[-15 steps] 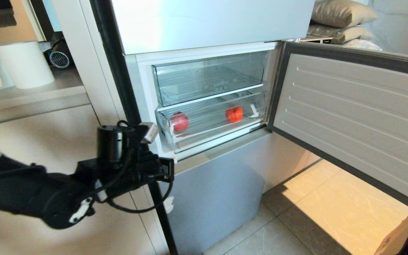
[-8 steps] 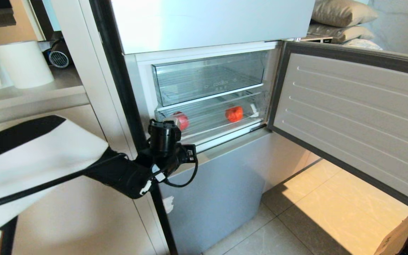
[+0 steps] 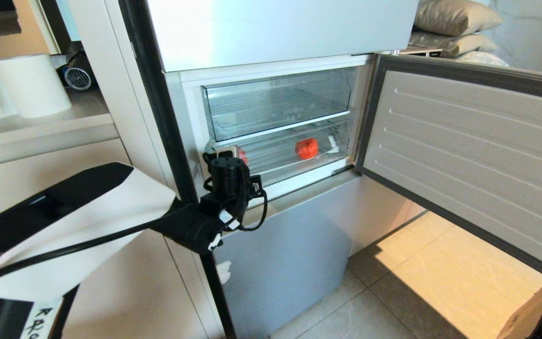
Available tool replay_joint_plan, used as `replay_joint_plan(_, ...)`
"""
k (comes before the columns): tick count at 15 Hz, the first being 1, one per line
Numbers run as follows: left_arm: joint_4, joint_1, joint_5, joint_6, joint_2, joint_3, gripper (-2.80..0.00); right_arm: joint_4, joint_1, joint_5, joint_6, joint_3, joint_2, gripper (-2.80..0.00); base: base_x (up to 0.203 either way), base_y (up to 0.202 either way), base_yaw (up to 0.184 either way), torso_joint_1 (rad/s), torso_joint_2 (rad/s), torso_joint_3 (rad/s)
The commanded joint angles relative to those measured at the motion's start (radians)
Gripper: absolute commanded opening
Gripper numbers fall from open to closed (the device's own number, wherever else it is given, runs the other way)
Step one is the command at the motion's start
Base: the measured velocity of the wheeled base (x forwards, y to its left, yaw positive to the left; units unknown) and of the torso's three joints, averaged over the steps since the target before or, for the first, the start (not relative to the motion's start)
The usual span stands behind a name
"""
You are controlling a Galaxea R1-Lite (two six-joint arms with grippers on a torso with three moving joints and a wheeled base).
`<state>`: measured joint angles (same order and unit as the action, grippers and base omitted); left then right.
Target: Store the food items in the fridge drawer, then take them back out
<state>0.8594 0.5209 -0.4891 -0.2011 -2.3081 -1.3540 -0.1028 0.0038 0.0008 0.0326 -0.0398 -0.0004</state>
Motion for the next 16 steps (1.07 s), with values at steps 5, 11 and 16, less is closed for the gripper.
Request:
replay_joint_plan(5, 0.038, 0.012, -0.043, 0.000, 0.036, 0.021, -2.80, 0.000, 0.001, -0.004, -0.011, 0.000, 0.002, -2.80, 0.000, 0.000, 0.000, 0.000, 0.00, 0.000)
replay_joint_plan(11, 0.047, 0.009, -0.043, 0.031, 0.010, 0.039, -2.80, 0.000, 0.001, -0.005, -0.010, 0.001, 0.002, -2.80, 0.000, 0.000, 0.000, 0.000, 0.00, 0.000)
replay_joint_plan(16, 0.046, -0.033, -0.043, 0.054, -0.085, -0.106, -2.80, 0.000, 0.001, -0.020, -0.031, 0.000, 0.002, -2.80, 0.000, 0.000, 0.000, 0.000, 0.00, 0.000)
